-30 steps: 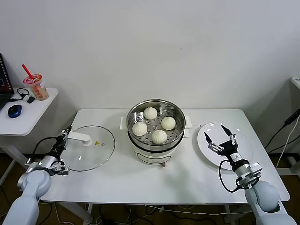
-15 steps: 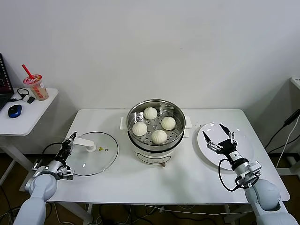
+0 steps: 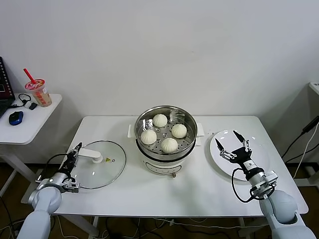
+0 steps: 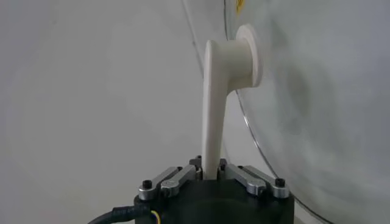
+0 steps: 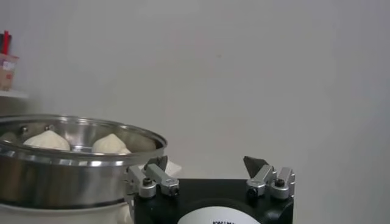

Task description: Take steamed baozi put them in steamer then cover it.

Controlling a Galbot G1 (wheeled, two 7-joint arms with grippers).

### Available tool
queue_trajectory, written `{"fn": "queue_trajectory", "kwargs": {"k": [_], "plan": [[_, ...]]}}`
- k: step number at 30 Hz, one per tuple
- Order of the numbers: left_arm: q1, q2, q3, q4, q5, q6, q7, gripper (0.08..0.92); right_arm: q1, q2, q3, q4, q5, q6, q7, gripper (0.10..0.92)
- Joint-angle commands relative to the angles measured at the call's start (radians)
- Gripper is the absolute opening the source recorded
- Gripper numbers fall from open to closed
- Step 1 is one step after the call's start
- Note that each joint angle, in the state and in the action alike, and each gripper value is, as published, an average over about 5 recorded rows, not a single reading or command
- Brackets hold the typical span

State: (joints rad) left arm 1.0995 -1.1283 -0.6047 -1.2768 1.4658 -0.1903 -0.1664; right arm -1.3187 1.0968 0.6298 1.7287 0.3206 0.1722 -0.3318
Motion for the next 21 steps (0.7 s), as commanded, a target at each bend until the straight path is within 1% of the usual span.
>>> {"fn": "queue_trajectory", "kwargs": {"k": [1,10,13,17,21], "plan": [[0.002,-0.004,0.001,0.015,0.02,-0.005,-0.003,0.178,0.002,0.001,0.0,-0.001,0.0,0.002,0.0,0.823],[0.012,-0.012,0.003,0.011,0.03,-0.008,0.004,0.178,0.014,-0.001,-0.002,-0.006,0.0,0.001,0.001,0.823],[0.013,-0.013,0.004,0.008,0.031,-0.008,0.008,0.204,0.015,-0.003,-0.003,-0.005,0.001,0.001,-0.001,0.823],[0.014,-0.011,0.003,0.001,0.024,-0.007,0.014,0.305,0.015,-0.006,-0.001,-0.008,0.002,0.001,-0.004,0.823],[0.021,-0.01,0.004,-0.013,0.008,-0.003,0.023,0.426,0.015,-0.006,-0.001,-0.009,0.003,0.001,-0.007,0.823]]}}
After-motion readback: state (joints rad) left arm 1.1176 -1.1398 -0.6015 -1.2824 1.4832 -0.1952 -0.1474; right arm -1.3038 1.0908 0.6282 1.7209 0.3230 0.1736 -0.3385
